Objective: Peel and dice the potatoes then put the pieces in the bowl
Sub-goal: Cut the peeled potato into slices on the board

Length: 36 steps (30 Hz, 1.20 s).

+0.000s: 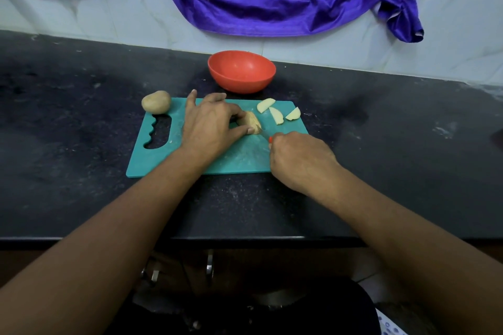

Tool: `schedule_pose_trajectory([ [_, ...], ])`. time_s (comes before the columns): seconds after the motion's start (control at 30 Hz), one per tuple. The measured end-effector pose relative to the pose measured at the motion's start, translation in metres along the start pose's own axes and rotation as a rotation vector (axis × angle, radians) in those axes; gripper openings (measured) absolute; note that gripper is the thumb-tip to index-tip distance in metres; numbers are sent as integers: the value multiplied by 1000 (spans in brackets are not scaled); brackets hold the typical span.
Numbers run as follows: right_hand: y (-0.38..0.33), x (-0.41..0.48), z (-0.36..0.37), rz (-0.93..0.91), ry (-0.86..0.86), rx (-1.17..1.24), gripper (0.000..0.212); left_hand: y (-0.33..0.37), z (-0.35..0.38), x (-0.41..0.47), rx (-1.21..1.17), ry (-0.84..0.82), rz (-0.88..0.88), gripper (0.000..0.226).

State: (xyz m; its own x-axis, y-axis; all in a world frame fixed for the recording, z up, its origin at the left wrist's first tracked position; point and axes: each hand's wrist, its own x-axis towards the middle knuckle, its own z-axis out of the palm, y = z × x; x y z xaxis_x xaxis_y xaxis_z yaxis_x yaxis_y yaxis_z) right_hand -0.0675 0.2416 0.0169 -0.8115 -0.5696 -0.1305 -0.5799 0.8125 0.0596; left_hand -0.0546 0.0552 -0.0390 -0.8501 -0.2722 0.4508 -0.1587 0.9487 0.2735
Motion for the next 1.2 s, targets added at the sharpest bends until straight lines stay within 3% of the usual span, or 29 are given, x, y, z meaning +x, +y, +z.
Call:
schedule_pose_trajectory([
  [0.27,18,-11,3,-11,-41,27,13,-2,2,1,-3,-10,-6,38],
  [0.4,31,-15,2,-11,-58,70,28,-1,1,0,-5,-11,-8,36],
  [0.7,61,-13,17,72,-98,703,39,-1,-1,0,-42,-19,-6,36],
  [0.9,60,-9,17,37,-32,664,40,-2,0,1,-39,-16,1,36],
  [1.2,38,8,12,-17,53,250,37,-2,1,0,-50,-10,-12,42],
])
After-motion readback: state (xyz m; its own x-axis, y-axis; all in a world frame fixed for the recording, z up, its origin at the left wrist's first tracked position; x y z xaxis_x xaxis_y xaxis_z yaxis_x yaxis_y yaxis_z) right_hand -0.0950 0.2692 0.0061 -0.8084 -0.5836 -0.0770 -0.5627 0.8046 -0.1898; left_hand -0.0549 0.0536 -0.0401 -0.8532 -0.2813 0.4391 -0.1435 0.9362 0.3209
